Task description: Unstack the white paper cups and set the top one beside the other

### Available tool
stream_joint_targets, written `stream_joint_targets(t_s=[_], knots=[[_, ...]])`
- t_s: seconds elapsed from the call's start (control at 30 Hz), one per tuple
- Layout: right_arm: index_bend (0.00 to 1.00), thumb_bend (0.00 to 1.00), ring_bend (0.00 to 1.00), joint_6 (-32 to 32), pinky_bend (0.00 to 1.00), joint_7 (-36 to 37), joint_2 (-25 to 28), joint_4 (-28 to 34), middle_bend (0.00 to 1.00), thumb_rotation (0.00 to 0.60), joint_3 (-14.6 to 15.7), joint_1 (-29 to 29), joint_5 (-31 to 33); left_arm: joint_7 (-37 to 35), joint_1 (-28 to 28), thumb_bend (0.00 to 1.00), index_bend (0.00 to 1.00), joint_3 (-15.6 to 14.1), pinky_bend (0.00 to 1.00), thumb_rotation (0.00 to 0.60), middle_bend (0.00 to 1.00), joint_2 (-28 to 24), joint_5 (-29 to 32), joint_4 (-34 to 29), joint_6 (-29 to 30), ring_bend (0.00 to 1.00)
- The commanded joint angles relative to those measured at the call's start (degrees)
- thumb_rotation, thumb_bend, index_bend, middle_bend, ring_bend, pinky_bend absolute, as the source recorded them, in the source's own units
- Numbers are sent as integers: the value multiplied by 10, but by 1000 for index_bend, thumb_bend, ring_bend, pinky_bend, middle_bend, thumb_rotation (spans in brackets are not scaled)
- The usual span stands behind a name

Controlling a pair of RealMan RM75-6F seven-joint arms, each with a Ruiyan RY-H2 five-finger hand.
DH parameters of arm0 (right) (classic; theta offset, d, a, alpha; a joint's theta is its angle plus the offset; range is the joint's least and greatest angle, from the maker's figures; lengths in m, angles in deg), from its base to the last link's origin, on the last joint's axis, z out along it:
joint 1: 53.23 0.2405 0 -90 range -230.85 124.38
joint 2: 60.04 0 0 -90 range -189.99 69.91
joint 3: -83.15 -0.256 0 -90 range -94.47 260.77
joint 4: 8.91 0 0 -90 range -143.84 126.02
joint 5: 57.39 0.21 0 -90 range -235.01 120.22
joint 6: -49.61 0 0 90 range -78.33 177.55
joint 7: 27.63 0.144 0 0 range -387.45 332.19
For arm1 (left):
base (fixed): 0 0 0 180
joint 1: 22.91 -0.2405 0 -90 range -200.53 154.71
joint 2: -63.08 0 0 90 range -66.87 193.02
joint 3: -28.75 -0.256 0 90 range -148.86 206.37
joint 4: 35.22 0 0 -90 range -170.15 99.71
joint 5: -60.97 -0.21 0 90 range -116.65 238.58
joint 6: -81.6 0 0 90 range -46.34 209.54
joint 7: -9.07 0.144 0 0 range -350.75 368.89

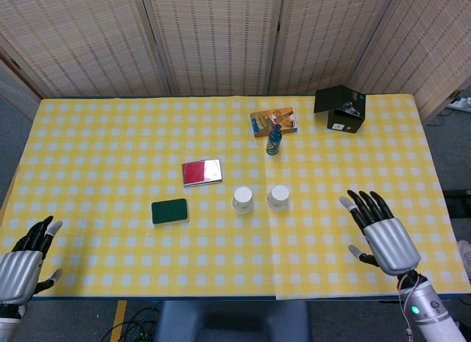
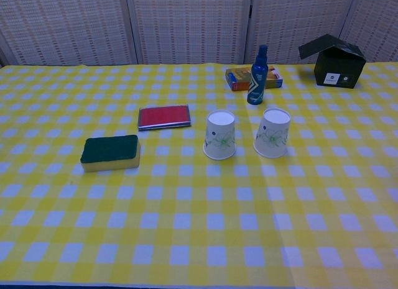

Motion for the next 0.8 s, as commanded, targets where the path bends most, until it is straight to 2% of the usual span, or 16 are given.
stream_joint_targets(t_s=[0.03, 0.37, 0.8], knots=[[0, 197, 0, 53, 0, 33, -34, -88, 0, 600, 9, -76, -46, 6, -2, 261, 39, 1, 228, 600, 0, 4, -3, 2, 6, 0], [0, 198, 0, 71, 0, 99, -61, -173, 0, 600, -24, -141, -48, 21, -3, 261, 39, -4, 228, 600, 0, 9, -9, -1, 5, 0], [0, 200, 0, 38, 0, 117, -50, -170, 0, 600, -66, -160, -51, 31, -4, 262, 39, -5, 228, 600, 0, 15, -2, 4, 0, 0]])
